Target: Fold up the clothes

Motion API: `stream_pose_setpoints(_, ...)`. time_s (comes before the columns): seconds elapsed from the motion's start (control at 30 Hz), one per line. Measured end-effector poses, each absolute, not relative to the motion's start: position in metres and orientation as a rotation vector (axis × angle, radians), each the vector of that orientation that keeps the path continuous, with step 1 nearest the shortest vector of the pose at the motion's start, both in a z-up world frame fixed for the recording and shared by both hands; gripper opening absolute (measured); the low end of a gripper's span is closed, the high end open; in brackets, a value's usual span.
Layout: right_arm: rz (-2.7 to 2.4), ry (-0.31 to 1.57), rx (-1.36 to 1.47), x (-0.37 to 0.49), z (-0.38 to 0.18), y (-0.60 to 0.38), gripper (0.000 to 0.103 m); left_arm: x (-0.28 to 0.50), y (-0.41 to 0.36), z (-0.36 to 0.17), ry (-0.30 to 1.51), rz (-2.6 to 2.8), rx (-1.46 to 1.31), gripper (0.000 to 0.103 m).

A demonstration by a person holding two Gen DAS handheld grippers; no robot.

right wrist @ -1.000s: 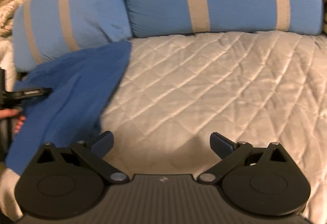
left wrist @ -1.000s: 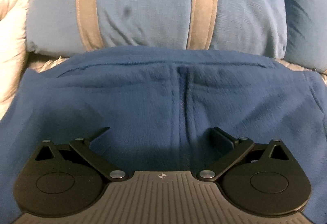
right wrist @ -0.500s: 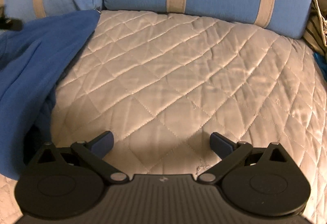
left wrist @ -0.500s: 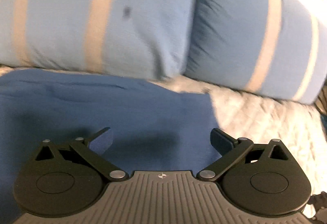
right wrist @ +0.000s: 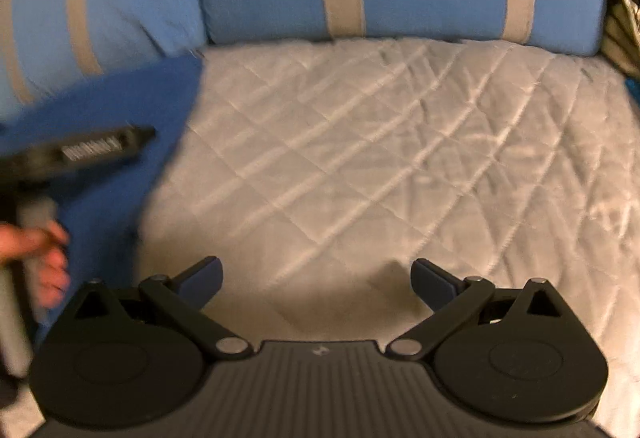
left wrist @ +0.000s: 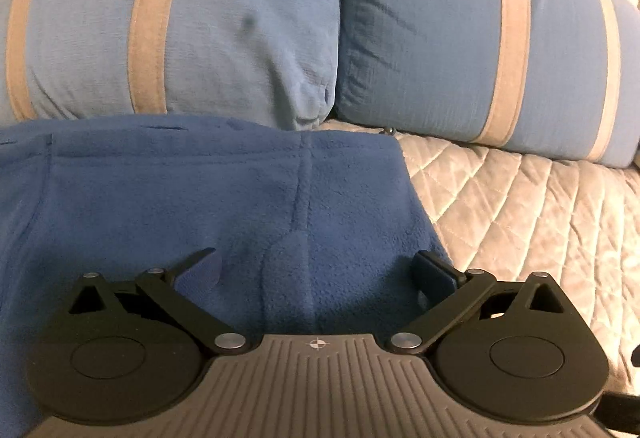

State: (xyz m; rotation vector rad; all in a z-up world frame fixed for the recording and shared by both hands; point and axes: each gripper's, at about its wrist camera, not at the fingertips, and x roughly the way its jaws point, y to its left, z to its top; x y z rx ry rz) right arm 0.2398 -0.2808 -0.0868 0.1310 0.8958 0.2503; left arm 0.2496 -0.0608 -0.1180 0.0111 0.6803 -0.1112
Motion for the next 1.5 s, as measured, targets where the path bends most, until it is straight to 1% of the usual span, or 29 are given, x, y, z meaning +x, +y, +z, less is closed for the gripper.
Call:
stream_pose_setpoints(0.1,0.352,0.821,0.209,0.231,-0.074,-0.284,0.103,0.253,-0.059,-0.117,0.687,-0.110,0.006,0.103)
stream_pose_setpoints(0.2,0.501,0.801,0.217,0.224,-0.067,-0.273,0.103,0.253,-0.056,-0.115,0.697,-0.103,-0.007,0.103)
stream_pose_setpoints(0.3,0.605,0.838,0.138,0.220,-0.071,-0.252,0.103,0.260,-0.050,-0.115,0.715,-0.068,-0.028,0.103)
stream_pose_setpoints(0.43,0.555,0.941,-0.044,0.220,-0.091,-0.233,0.103,0.251,-0.036,-0.104,0.749,-0.040,-0.071,0.103)
stream_pose_setpoints(0.6,0.536,0.971,0.037,0.224,-0.092,-0.245,0.103,0.232,-0.017,-0.085,0.732,-0.018,-0.025,0.103)
stream_pose_setpoints(0.77,0.517,0.883,0.051,0.217,-0.079,-0.252,0.103,0.201,0.014,-0.063,0.703,-0.022,0.022,0.103)
stream_pose_setpoints(0.93,0.408,0.823,0.086,0.217,-0.070,-0.269,0.103,0.170,0.050,-0.043,0.707,-0.039,0.028,0.103)
stream_pose_setpoints(1.1,0.414,0.829,0.161,0.211,-0.053,-0.296,0.103,0.135,0.080,-0.025,0.687,-0.063,0.048,0.103)
stream_pose_setpoints(1.2,0.448,0.857,0.136,0.203,-0.042,-0.308,0.103,0.125,0.095,-0.024,0.702,-0.066,0.070,0.103)
stream_pose_setpoints(1.33,0.481,0.837,0.020,0.186,-0.027,-0.328,0.103,0.108,0.117,-0.023,0.726,-0.081,0.079,0.103)
stream_pose_setpoints(1.5,0.500,0.853,-0.027,0.173,-0.010,-0.378,0.103,0.093,0.144,-0.019,0.738,-0.082,0.110,0.103)
